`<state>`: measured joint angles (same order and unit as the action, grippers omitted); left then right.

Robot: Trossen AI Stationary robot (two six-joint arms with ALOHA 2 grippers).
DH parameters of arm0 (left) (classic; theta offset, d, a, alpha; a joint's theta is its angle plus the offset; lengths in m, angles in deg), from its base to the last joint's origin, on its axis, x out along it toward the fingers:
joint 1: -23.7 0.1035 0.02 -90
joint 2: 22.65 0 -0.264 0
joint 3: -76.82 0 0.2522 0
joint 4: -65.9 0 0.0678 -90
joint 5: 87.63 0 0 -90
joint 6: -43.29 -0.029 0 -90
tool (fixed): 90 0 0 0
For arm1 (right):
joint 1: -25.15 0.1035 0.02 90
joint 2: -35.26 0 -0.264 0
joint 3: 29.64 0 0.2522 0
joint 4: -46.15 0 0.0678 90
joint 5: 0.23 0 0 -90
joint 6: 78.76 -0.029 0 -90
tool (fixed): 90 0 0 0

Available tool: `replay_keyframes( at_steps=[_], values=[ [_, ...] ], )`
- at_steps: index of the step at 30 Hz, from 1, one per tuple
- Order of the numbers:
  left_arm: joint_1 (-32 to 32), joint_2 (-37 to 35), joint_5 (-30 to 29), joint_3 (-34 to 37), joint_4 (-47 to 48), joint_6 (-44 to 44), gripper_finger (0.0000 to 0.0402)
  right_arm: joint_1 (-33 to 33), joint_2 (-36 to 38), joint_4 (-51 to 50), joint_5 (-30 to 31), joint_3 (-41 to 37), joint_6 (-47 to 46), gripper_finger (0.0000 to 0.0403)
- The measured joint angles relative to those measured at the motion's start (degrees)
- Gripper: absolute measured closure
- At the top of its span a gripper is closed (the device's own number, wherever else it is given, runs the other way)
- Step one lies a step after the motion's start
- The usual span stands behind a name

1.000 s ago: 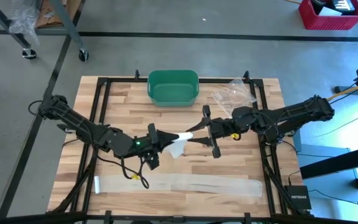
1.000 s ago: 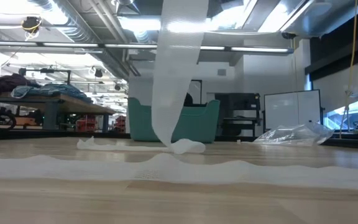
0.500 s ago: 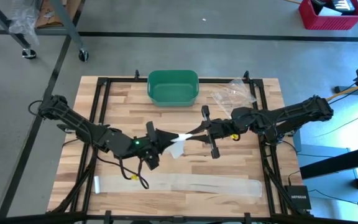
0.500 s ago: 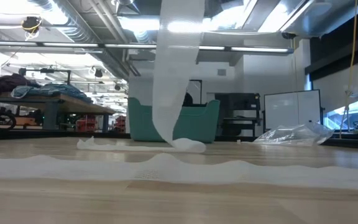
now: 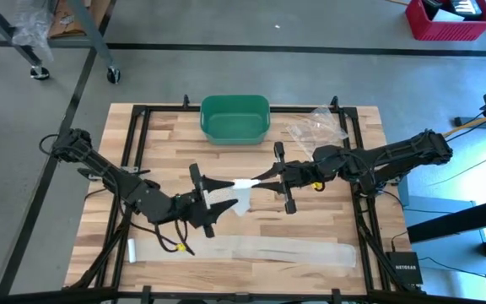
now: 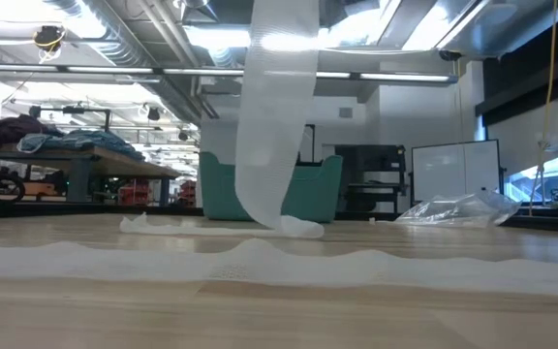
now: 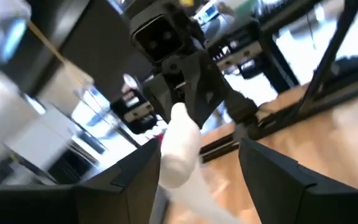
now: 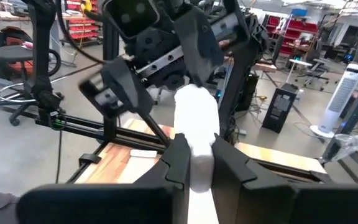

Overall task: Roll bandage
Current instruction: Roll the top white bandage

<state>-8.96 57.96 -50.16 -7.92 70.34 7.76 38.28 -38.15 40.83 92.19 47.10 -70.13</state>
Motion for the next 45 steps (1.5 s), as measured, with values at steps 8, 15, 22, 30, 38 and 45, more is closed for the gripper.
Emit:
replay_keyframes(
  at_steps=[8, 15, 22, 30, 38, 45],
  values=[
    [3.51, -3.05, 3.72, -0.02, 2.51, 20.75, 0.0192, 0.04, 0.02, 0.46, 0.10, -0.02, 3.12, 0.0360],
    [8.06, -4.25, 18.43, -0.04, 7.21, 31.92, 0.0192, 0.02, 0.04, 0.72, 0.12, -0.02, 4.20, 0.0359],
    [9.99, -3.99, 21.94, -0.04, 7.85, 35.47, 0.0192, 0.02, 0.07, 0.69, 2.06, -0.02, 4.88, 0.0359],
    [9.96, -3.99, 21.99, -0.04, 6.21, 35.23, 0.0204, 0.02, 0.07, 0.63, 2.07, -0.02, 4.84, 0.0358],
    [9.96, -3.88, 21.92, -0.04, 6.10, 33.39, 0.0278, 0.02, 0.07, 0.81, 1.51, -0.02, 4.71, 0.0351],
    [9.96, -3.86, 21.92, -0.04, 5.79, 25.29, 0.0336, 0.00, 0.35, 2.03, -0.10, -0.09, 0.20, 0.0345]
  ],
)
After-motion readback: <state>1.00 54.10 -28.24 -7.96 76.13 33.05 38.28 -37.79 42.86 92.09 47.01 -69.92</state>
